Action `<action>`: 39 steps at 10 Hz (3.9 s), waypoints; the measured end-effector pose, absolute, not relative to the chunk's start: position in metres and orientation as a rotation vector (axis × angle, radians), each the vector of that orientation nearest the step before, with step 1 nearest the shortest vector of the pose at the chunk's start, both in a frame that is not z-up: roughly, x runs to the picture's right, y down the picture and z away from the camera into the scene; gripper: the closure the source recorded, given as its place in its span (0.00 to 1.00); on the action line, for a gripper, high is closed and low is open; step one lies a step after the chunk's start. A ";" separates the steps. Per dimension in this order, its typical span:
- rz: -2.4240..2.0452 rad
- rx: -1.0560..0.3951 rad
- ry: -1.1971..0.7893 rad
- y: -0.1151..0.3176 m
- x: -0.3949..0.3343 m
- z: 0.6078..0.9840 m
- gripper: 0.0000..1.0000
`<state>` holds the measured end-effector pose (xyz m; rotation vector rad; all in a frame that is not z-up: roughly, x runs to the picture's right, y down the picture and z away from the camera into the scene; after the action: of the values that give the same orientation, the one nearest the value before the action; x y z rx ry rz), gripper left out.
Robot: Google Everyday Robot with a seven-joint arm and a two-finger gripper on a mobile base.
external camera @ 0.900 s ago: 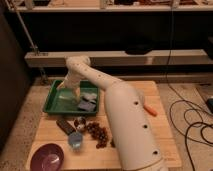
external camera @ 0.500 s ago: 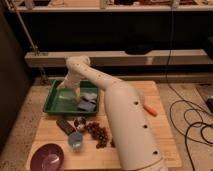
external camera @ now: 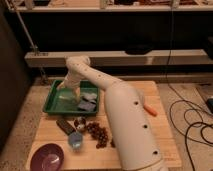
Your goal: Place grapes in table surface
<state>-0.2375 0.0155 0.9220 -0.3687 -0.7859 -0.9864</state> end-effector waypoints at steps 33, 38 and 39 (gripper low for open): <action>-0.684 -0.451 -0.642 -0.004 -0.138 0.770 0.20; -0.642 -0.441 -0.654 0.022 -0.124 0.771 0.20; -0.641 -0.441 -0.653 0.022 -0.124 0.771 0.20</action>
<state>-0.1236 0.0225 0.7707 -0.4408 -0.6532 -0.6415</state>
